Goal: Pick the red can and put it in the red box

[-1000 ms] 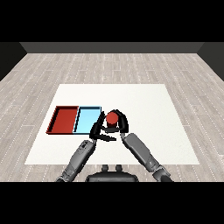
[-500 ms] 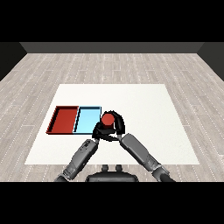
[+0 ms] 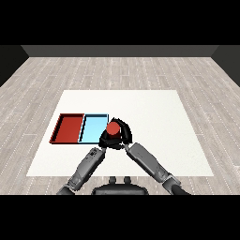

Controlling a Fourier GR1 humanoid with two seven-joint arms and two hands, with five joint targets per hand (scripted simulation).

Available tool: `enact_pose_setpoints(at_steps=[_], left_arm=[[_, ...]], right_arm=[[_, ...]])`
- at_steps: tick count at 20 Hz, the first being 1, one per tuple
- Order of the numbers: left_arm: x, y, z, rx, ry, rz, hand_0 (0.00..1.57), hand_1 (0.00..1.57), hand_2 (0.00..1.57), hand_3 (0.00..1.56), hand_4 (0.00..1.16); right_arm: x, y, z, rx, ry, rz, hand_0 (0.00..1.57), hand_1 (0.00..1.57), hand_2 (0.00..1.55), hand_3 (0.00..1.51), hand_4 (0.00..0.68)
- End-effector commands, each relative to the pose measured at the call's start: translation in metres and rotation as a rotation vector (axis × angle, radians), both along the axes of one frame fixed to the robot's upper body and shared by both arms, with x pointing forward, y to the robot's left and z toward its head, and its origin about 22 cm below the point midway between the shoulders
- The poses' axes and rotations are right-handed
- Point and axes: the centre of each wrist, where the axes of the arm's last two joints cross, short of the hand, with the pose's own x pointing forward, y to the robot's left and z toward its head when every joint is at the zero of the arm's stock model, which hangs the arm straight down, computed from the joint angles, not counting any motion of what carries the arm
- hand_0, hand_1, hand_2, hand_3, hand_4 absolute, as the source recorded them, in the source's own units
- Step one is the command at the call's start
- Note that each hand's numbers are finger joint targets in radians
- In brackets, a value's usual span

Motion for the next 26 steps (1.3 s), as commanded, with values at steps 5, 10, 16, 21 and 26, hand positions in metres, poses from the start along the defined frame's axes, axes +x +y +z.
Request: enact_pose_setpoints(at_steps=[5,10,16,21,26], left_arm=[[0.007,0.006,-0.004,-0.005,0.089,0.236,1.33,1.33,1.41,1.36,0.95],[-0.006,-0.021,-0.005,0.08,0.107,0.258,1.51,1.51,1.47,1.39,0.88],[0.007,-0.019,0.01,0.066,0.054,0.344,1.57,1.57,1.51,1.4,1.02],[0.008,-0.013,0.007,0.052,0.026,0.339,1.57,1.57,1.53,1.44,1.04],[0.007,-0.013,0.01,0.083,0.007,0.361,1.57,1.57,1.53,1.45,1.12]], right_arm=[[-0.021,0.005,-0.011,-0.021,0.001,0.005,1.41,1.41,1.45,1.37,0.627],[-0.016,0.01,-0.007,0.014,0.003,0.022,1.55,1.55,1.47,1.38,0.614],[-0.014,0.011,-0.001,0.007,0.002,0.024,1.45,1.45,1.44,1.38,0.615],[0.002,0.003,0.001,0.089,0.018,0.019,1.42,1.42,1.41,1.36,0.474],[-0.005,0.004,-0.001,-0.034,-0.001,0.029,0.0,0.0,0.0,0.0,0.0]])
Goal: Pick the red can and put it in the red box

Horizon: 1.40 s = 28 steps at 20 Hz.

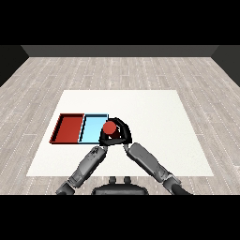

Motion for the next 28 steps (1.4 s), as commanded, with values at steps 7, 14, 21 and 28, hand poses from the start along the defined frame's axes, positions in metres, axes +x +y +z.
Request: enact_pose_setpoints(at_steps=[7,14,21,28], left_arm=[[0.001,-0.023,0.022,0.013,-0.036,0.018,1.57,1.57,1.56,1.48,1.13],[0.0,0.009,-0.003,-0.017,0.024,0.035,1.57,1.57,1.57,1.51,1.14],[0.019,0.041,0.003,0.039,-0.005,0.083,1.57,1.57,1.57,1.48,1.14],[0.015,0.115,0.012,0.247,-0.043,0.197,1.57,1.57,1.57,1.47,1.13]], right_arm=[[-0.003,0.013,0.004,-0.016,-0.005,0.008,0.0,0.0,0.0,0.0,0.0],[0.002,-0.042,0.022,0.0,-0.041,-0.081,0.0,0.0,0.0,0.0,0.0],[-0.01,-0.088,0.034,0.072,-0.11,-0.123,0.0,0.0,0.0,0.0,0.0],[-0.041,-0.166,0.017,0.027,-0.08,-0.251,0.0,0.0,0.0,0.0,0.0]])
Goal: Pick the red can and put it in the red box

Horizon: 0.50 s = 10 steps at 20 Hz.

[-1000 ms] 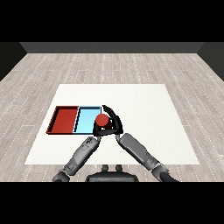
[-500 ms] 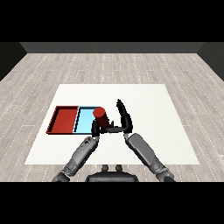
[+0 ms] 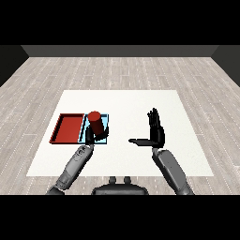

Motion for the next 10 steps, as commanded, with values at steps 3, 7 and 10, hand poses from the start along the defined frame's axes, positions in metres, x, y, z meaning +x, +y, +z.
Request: enact_pose_setpoints(at_steps=[3,7,10], left_arm=[[0.02,0.068,0.015,0.118,-0.007,0.118,1.57,1.57,1.57,1.47,1.11],[0.024,0.124,0.02,0.209,0.073,0.235,1.57,1.57,1.55,1.47,1.1],[0.032,0.16,0.004,0.156,0.127,0.269,1.57,1.57,1.57,1.49,1.12]], right_arm=[[-0.039,-0.042,-0.033,-0.045,0.096,-0.115,0.0,0.0,0.0,0.0,0.0],[-0.036,-0.081,-0.045,-0.066,0.092,-0.142,0.0,0.0,0.0,0.0,0.0],[-0.025,-0.086,-0.046,-0.089,0.125,-0.189,0.0,0.0,0.0,0.0,0.0]])
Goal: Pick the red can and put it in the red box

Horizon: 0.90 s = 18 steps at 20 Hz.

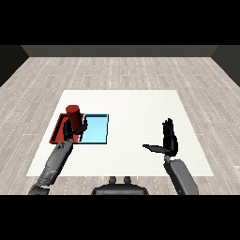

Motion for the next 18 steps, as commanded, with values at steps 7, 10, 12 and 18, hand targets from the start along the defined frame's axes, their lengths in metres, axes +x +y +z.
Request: enact_pose_setpoints(at_steps=[7,10,12,18], left_arm=[[0.025,0.063,-0.032,0.148,0.228,0.164,1.57,1.57,1.56,1.47,1.09],[0.029,0.069,-0.042,0.137,0.274,0.204,1.57,1.57,1.56,1.49,1.06],[0.039,0.058,-0.042,0.145,0.33,0.22,1.57,1.57,1.56,1.5,1.05],[0.028,0.071,-0.054,0.16,0.576,0.309,0.65,0.65,0.7,0.0,0.64]], right_arm=[[0.007,-0.037,-0.008,-0.051,0.091,-0.095,0.0,0.0,0.0,0.0,0.0],[0.024,-0.034,-0.008,-0.072,0.103,-0.079,0.0,0.0,0.0,0.0,0.0],[0.026,-0.025,-0.019,-0.065,0.105,-0.06,0.0,0.0,0.0,0.0,0.0],[0.038,-0.017,-0.031,-0.02,0.099,-0.102,0.0,0.0,0.0,0.0,0.0]])
